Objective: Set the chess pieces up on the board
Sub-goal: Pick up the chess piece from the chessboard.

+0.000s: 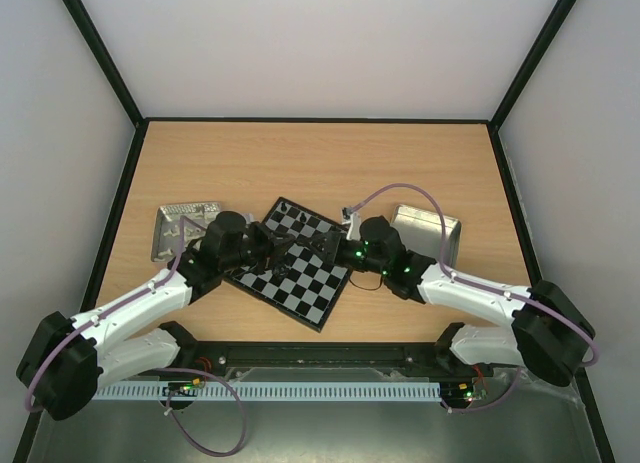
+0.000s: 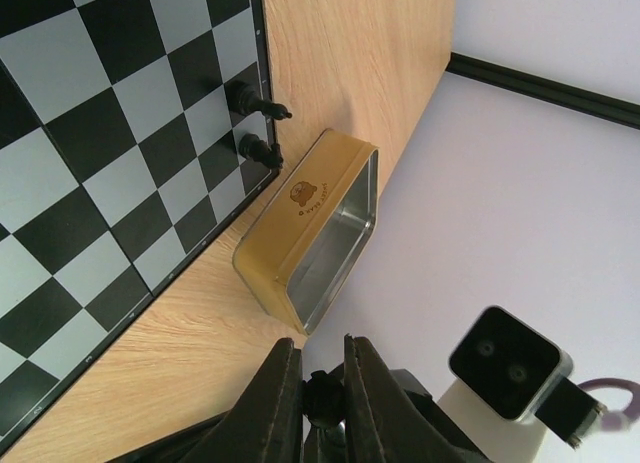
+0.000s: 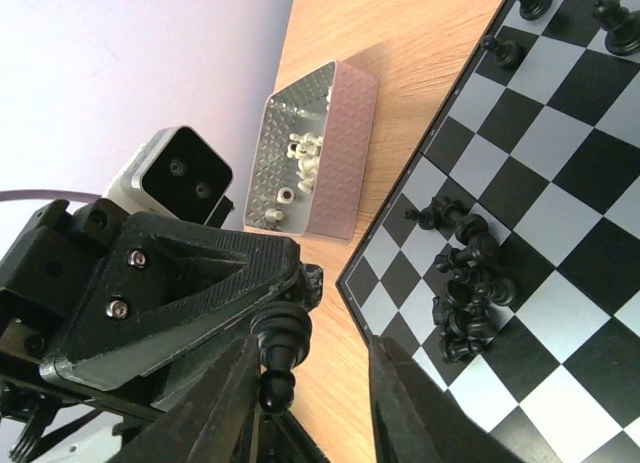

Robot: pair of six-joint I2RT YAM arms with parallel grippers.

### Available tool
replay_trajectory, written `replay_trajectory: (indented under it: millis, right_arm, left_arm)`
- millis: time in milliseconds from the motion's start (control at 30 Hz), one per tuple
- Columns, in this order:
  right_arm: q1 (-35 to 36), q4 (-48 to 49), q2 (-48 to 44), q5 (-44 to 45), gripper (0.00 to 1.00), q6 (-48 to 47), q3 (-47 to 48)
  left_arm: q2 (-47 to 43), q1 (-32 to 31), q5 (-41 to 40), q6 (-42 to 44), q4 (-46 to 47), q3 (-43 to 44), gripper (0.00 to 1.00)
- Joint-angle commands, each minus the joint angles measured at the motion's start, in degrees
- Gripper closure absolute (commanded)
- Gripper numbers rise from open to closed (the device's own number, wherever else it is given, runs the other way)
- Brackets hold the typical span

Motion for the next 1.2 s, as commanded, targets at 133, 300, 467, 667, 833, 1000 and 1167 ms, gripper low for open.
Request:
replay_trajectory:
  millis: [133,300,467,667,833,1000,1167]
  right_arm:
    - [0.34,3.79,1.25,-1.52,0.81,2.17,2.78]
    - [0.32,3.69,1.33,-2.4,0.92,3.57,3.29]
    - [0.27,-0.31,0.57,-1.21,0.98,2.96,4.38]
    - [0.34,-25.96,-0.62,12.6,0.98,-6.61,9.26]
    - [0.34,-45.37,1.36,26.28,0.98,-13.29,13.15]
    - [0.22,-52.89,8.1,30.26,0.98,-15.97,16.82]
    - [-0.13,-55.13,15.9,33.3,0.98,-17.67,21.46]
  left_arm:
    - [0.2,0.37,1.31,0.51,1.3,0.87,0.98]
    - [0.25,0.38,1.4,0.67,1.22,0.82,0.98]
    - [0.17,0.37,0.77,1.35,0.71,0.8,0.98]
    - [-1.15,0.38,-8.01,9.96,-8.98,3.1,0.98]
    - [-1.49,0.36,-15.61,22.55,-18.46,5.47,0.98]
    - [-1.71,0.36,-19.5,31.14,-21.77,6.7,0.98]
    - [-1.78,0.36,-21.31,36.31,-22.28,7.91,0.98]
